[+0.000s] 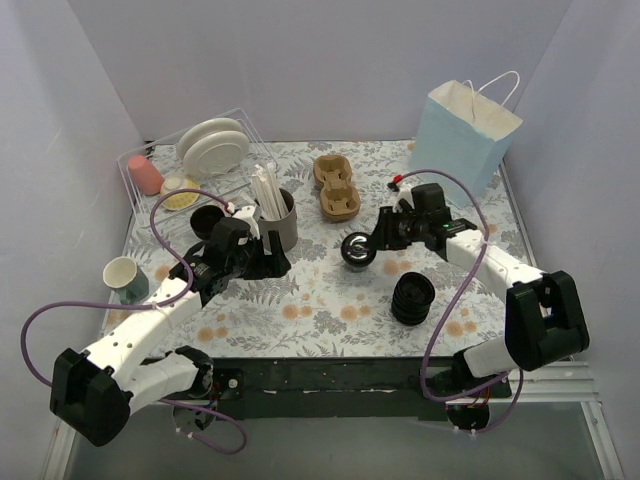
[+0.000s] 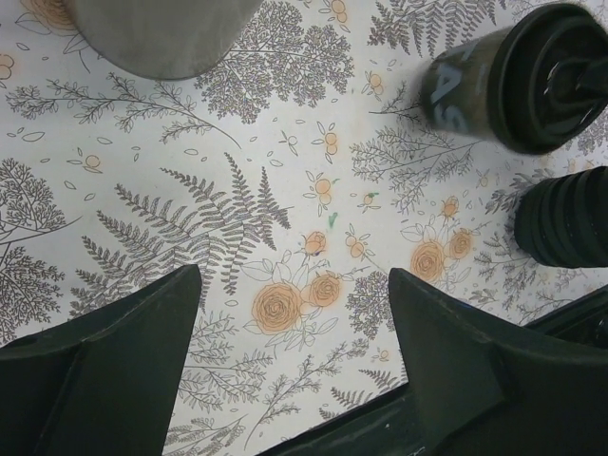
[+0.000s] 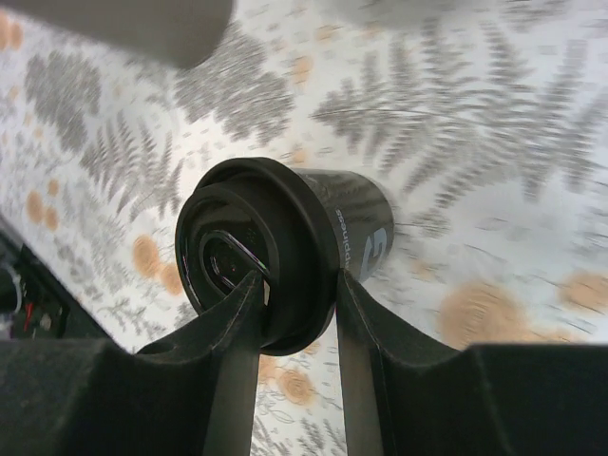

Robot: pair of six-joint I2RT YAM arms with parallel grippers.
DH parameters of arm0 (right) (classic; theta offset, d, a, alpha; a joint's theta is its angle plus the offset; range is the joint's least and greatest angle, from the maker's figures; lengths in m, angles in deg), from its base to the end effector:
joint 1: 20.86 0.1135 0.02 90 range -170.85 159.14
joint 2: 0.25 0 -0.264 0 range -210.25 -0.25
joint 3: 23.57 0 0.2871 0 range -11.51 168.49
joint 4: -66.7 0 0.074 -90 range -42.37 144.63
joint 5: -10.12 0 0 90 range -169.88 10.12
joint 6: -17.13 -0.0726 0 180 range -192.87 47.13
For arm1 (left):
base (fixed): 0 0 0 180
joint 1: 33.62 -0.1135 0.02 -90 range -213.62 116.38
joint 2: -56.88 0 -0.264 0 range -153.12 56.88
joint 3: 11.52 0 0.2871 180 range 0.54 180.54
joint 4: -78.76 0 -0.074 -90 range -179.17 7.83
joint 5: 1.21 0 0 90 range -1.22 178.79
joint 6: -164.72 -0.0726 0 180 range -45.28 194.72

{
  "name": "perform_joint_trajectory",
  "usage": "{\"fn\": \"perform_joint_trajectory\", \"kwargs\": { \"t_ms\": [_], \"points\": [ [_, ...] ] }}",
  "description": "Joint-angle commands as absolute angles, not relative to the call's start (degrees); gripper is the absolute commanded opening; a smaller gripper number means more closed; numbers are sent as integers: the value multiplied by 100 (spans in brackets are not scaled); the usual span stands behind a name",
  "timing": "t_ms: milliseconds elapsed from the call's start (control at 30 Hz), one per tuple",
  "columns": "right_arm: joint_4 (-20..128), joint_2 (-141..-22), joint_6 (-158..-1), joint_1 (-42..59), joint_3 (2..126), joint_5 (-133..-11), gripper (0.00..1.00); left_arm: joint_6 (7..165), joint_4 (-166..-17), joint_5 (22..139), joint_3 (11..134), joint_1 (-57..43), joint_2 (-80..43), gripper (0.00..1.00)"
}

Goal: Pack the takeout coffee

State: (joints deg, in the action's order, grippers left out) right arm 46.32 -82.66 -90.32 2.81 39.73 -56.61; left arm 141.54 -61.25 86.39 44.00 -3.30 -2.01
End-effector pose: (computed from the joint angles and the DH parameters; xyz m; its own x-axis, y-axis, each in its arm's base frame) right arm 0.3228 0.1728 0.1917 -0.7500 -0.0280 -0.6609 -0.4436 0.7624 0.4711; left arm 0.2374 -0.1423 0.2220 -0.7211 -0.6423 -0.2598 -0.3359 0.6521 -0.6797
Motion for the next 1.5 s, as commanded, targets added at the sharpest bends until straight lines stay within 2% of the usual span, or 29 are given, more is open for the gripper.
{"fn": "perform_joint_trajectory", "kwargs": {
  "t_ms": [0,233,533,667,967,1033,1067,1467],
  "points": [
    [4207,-7840,-8826,-616,4202,-5870,5,14011,-6237,8527,4317,-339,-7,80],
    [3908,-7409,-8658,-2618,3728,-5430,5,13984,-6219,8492,4326,-339,-7,82],
    [3960,-6600,-9352,-4114,2972,-5307,7,13984,-6237,8448,4317,-339,37,83],
    [4021,-6512,-9449,-4449,2840,-5272,9,13984,-6237,8448,4317,-339,28,83],
    [4031,-6547,-9528,-4503,2795,-5552,16,14046,-6210,8808,4334,-339,274,85],
    [4022,-6521,-9581,-4511,2778,-5684,20,14055,-6202,8799,4326,-339,335,85],
    [4022,-6503,-9590,-4511,2769,-5702,27,14055,-6193,8808,4326,-339,353,85],
    [3706,-6319,-9809,-4520,3076,-6080,57,14090,-6166,9142,4334,-339,537,87]
  ]
}}
